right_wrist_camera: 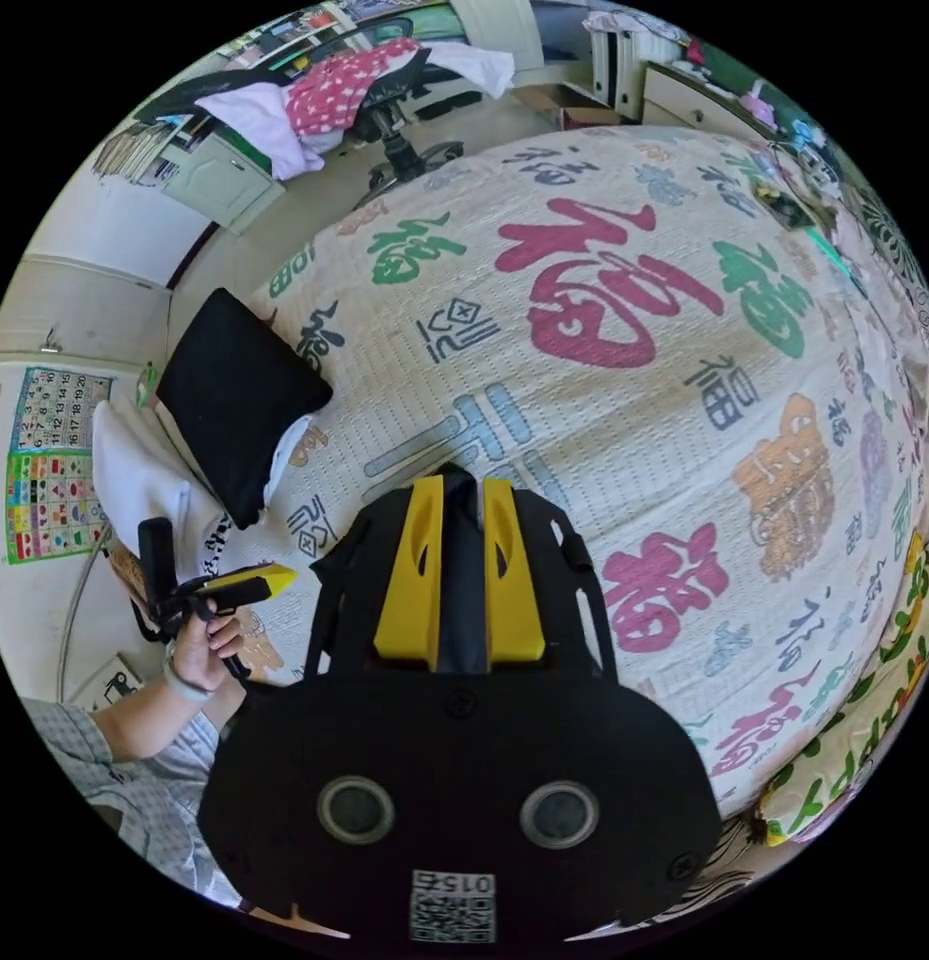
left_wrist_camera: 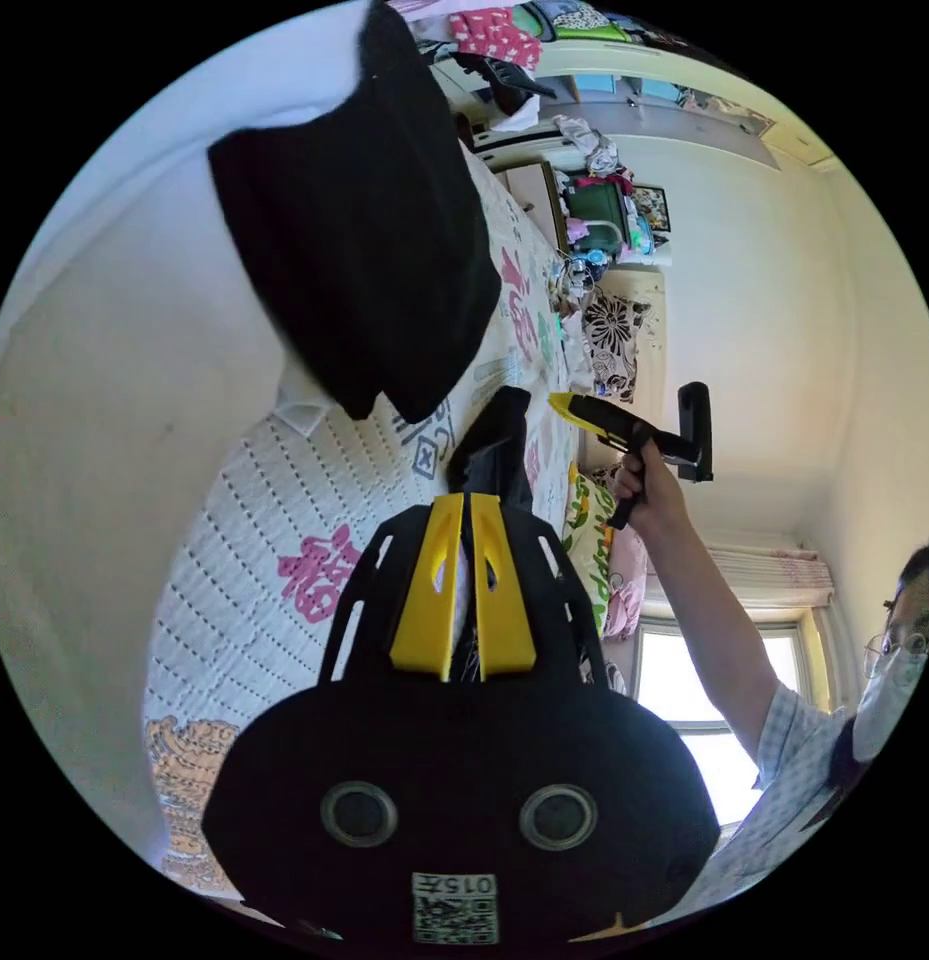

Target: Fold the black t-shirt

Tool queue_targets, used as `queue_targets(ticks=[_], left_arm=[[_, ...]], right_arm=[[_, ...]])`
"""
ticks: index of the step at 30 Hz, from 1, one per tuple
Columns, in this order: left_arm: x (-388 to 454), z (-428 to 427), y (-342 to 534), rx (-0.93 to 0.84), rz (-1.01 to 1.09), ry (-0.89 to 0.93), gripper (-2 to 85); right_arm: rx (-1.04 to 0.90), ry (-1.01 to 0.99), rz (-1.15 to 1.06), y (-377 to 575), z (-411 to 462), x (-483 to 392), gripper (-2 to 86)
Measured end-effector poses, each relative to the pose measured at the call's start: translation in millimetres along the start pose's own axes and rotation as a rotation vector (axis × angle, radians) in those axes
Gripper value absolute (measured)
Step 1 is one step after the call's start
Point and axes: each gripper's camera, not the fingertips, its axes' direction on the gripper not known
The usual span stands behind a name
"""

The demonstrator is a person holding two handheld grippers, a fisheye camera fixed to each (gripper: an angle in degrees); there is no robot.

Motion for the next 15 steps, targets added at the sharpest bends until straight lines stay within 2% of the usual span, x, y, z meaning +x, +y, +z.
queue_targets(ticks=[4, 6, 10, 12, 15], left_arm=[[28.1, -6.7, 11.9, 0.005, 0.085, -0.046, 0.1], [50.7, -3.8, 14.7, -0.018, 0.182, -0.067, 1.0], [128.1, 50.7, 12.7, -0.246, 0.545, -0.151, 6.3], [160.2, 92.8, 10.9, -0.382, 0.675, -0.172, 7.8], [208.6, 174.6, 15.4, -0.600, 0.877, -0.243, 8.5]], right_arm=[[0.100, -0.086, -0.008, 17.0, -44.3, 18.9, 5.4], [0.216, -0.185, -0.063, 54.3, -80.0, 30.4, 3.3], [0.206, -0.137, -0.098, 150.7, -98.3, 66.1, 5.0], [0.120, -0.008, 0.004, 227.4, -89.4, 103.5, 7.1], [0.033, 0.015, 0.188, 318.5, -70.4, 153.2, 8.4]])
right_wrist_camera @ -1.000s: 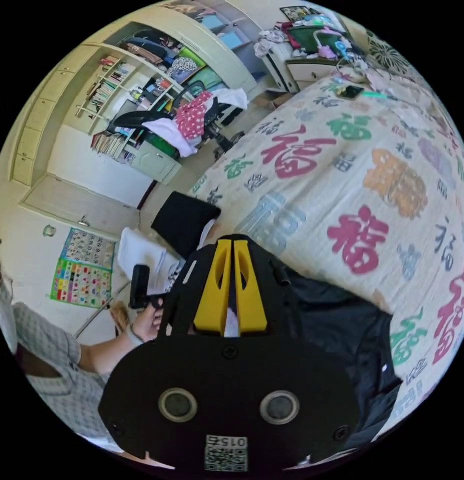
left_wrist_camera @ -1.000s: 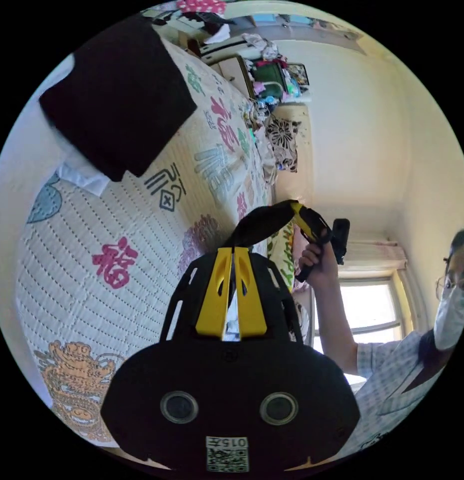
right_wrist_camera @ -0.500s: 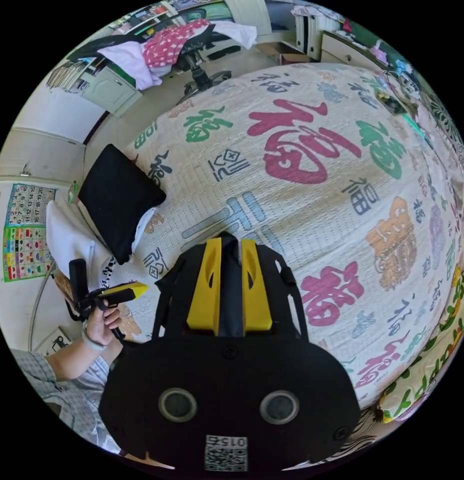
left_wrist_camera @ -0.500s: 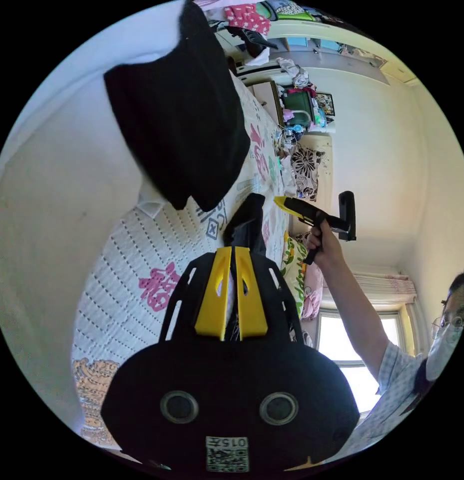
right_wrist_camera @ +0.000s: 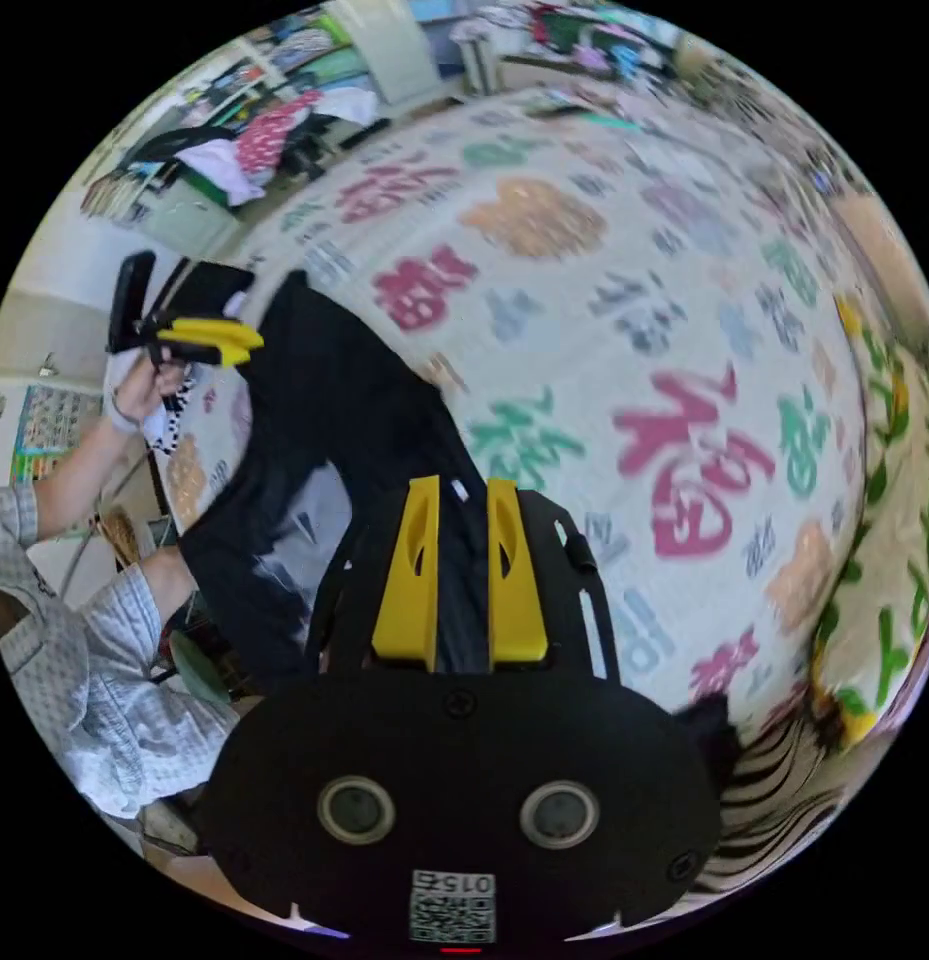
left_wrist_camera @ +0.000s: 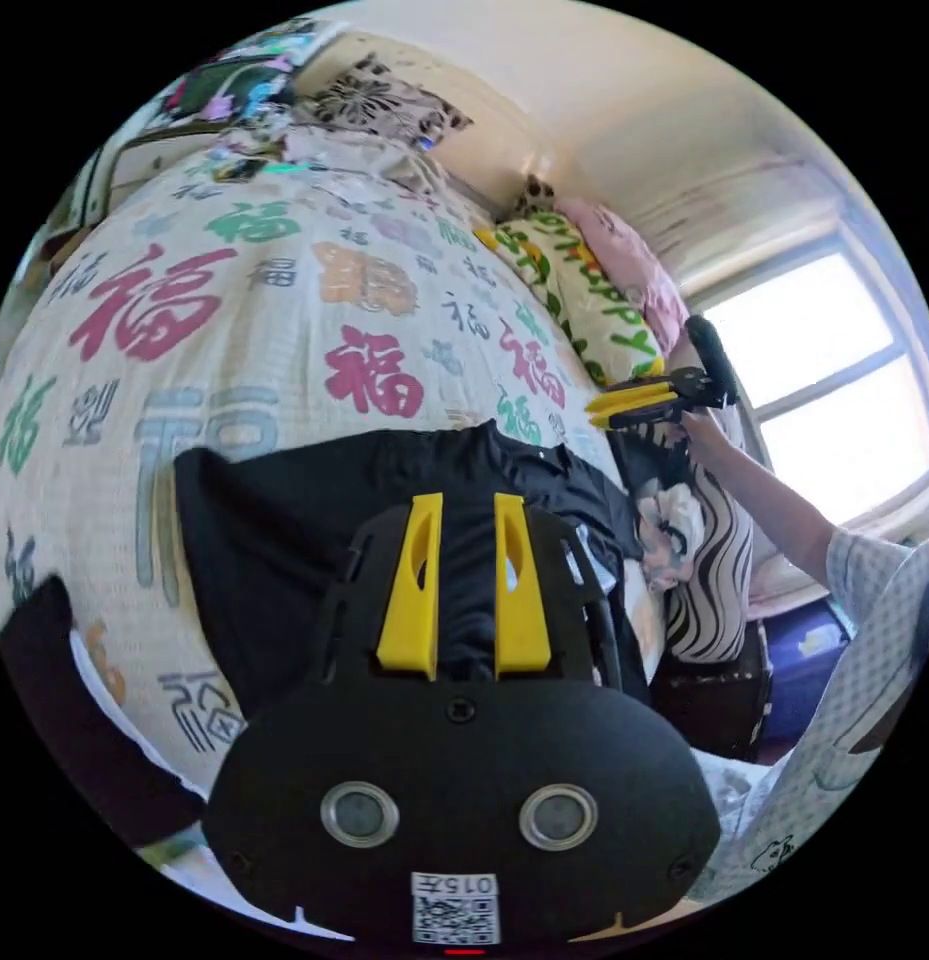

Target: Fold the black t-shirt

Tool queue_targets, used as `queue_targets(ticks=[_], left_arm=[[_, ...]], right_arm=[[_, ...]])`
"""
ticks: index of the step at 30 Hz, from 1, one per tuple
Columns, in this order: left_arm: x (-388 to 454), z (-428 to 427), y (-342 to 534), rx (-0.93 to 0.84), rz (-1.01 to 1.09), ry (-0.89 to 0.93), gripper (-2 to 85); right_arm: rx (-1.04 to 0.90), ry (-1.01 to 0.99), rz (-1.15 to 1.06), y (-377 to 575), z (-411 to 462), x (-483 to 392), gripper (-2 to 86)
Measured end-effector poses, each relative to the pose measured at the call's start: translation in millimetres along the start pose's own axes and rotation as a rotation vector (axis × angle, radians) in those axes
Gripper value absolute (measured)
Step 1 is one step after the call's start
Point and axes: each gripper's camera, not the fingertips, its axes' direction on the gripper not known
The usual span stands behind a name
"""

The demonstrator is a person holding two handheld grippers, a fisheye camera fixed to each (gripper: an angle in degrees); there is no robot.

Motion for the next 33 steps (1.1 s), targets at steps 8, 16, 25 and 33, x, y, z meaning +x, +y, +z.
queue_targets(ticks=[8, 16, 25, 33], left_arm=[[66.1, 150.9, -104.3, -0.448, 0.276, -0.292, 6.6], [78.5, 155.2, -131.8, -0.380, 0.202, -0.339, -0.2], [70.9, 171.1, -114.2, -0.372, 0.154, -0.381, 4.7], [72.5, 70.9, -5.6, -0.139, 0.049, -0.265, 6.5]], right_arm=[[-0.163, -0.080, 0.216, 91.9, 57.0, 79.4, 6.8], [-0.157, 0.040, 0.143, 118.1, 12.1, 96.1, 0.0], [-0.093, 0.016, 0.270, 177.6, -19.3, 126.3, 4.3], [0.200, -0.220, 0.403, 397.8, -89.6, 102.6, 4.8]])
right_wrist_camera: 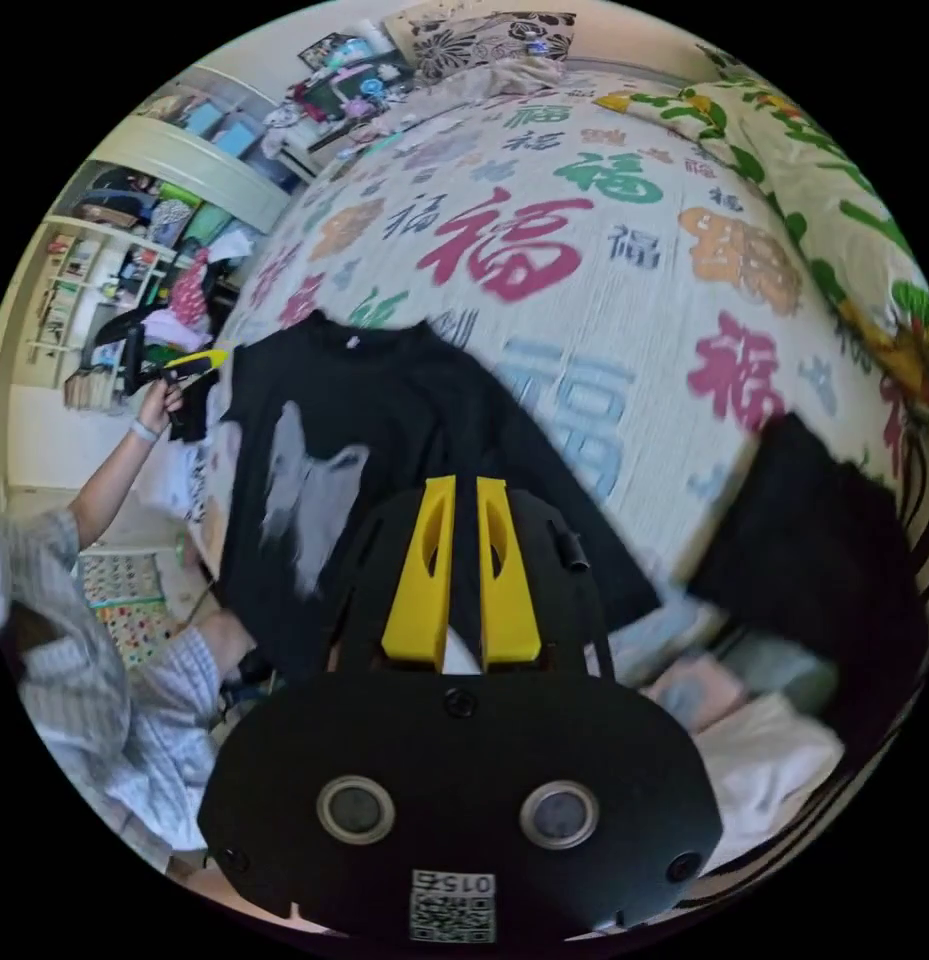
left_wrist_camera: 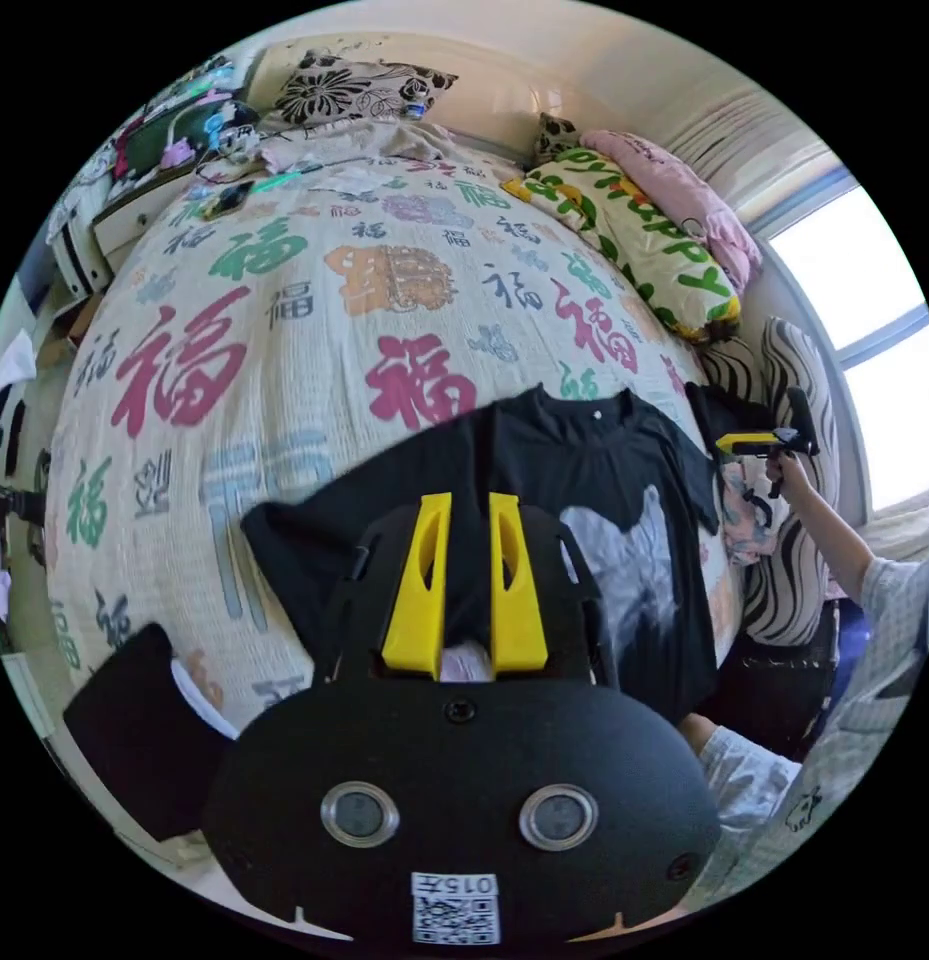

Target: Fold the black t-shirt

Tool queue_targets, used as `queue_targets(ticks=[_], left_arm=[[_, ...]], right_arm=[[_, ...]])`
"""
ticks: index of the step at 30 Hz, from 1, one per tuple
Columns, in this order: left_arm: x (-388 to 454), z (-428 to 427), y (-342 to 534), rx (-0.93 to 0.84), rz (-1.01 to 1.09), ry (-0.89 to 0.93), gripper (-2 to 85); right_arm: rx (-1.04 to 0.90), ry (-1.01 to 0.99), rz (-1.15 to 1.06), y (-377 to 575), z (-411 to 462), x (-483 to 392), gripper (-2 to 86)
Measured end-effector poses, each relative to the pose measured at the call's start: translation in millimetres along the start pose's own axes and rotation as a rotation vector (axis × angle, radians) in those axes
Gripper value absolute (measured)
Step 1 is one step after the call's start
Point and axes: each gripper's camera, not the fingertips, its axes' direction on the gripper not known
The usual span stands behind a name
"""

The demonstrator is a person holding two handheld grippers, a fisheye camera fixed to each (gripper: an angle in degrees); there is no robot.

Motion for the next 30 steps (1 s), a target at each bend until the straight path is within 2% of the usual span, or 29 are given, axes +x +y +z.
queue_targets(ticks=[3, 5, 7, 11, 14, 17, 21, 30], left_arm=[[11.8, -2.1, 95.7, -0.102, -0.095, 0.032, 7.2], [20.5, 16.9, 176.5, -0.287, -0.219, 0.025, 7.7], [26.9, 31.6, 231.7, -0.387, -0.328, 0.067, 7.9], [50.1, 56.5, 307.3, -0.451, -0.425, 0.116, 8.1], [60.5, 67.0, 324.5, -0.420, -0.409, 0.073, 6.5], [63.6, 72.0, 328.1, -0.451, -0.357, 0.053, 2.0], [66.2, 69.3, 333.3, -0.451, -0.310, 0.057, 0.4], [81.8, 82.7, 361.8, -0.385, -0.306, 0.013, 3.3]], right_arm=[[-0.121, -0.082, 0.032, 102.6, 11.4, -18.4, 6.1], [-0.201, -0.149, 0.117, 163.5, 27.5, -23.4, 6.7], [-0.283, -0.236, 0.205, 217.5, 44.9, -25.3, 7.8], [-0.382, -0.268, 0.307, 303.5, 62.0, -34.5, 7.8], [-0.430, -0.277, 0.293, 335.2, 67.9, -41.8, 6.3], [-0.401, -0.248, 0.310, 353.6, 56.2, -35.9, 2.4], [-0.390, -0.248, 0.314, 381.5, 27.2, -26.5, 0.3], [-0.291, -0.292, 0.376, 444.7, -8.4, -20.9, 4.3]])
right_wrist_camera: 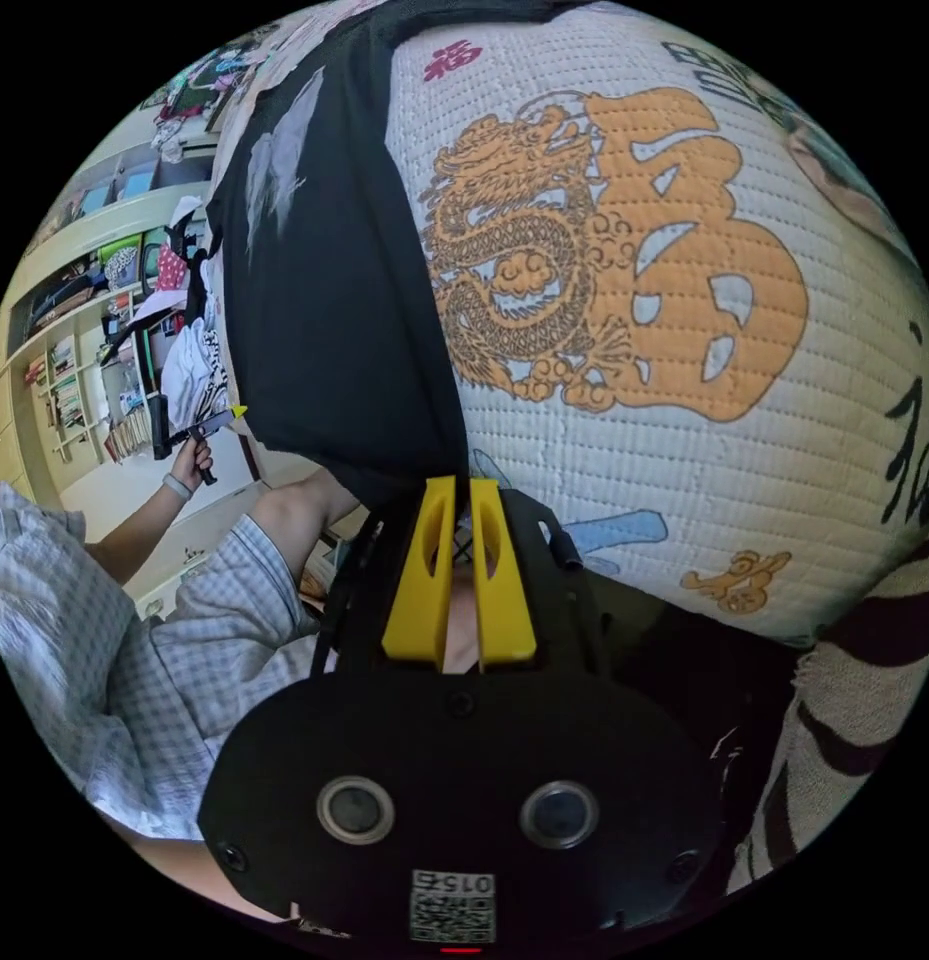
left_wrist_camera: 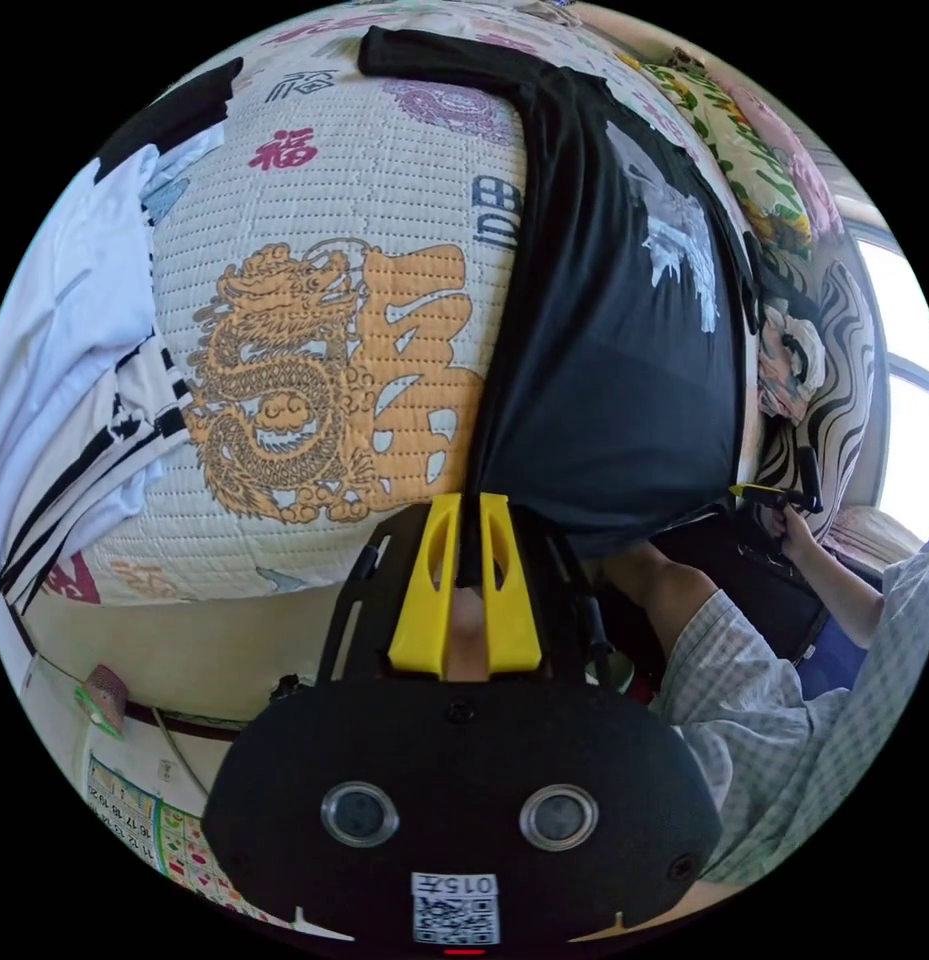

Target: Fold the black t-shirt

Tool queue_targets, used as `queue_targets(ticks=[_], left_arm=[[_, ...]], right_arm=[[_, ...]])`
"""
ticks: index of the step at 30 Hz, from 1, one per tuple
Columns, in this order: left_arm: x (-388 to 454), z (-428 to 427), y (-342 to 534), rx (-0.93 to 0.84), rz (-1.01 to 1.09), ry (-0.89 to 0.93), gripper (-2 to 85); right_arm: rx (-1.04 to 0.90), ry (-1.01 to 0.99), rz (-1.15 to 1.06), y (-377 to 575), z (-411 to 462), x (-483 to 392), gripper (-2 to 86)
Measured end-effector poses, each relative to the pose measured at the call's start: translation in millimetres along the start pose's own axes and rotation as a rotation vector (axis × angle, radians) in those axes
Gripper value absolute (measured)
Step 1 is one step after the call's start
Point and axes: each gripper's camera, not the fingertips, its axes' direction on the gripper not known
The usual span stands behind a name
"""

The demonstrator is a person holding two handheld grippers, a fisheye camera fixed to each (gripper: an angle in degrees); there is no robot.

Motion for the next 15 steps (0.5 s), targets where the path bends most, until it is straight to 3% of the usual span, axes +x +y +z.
queue_targets(ticks=[5, 15], left_arm=[[6.3, 20.0, 19.8, -0.065, -0.010, -0.004, 6.4], [39.4, 75.7, 13.5, -0.128, -0.003, -0.052, 0.0]], right_arm=[[-0.047, -0.009, 0.008, 30.0, -1.3, 7.4, 4.7], [-0.050, 0.092, 0.034, 67.7, -6.1, -0.8, 0.0]])
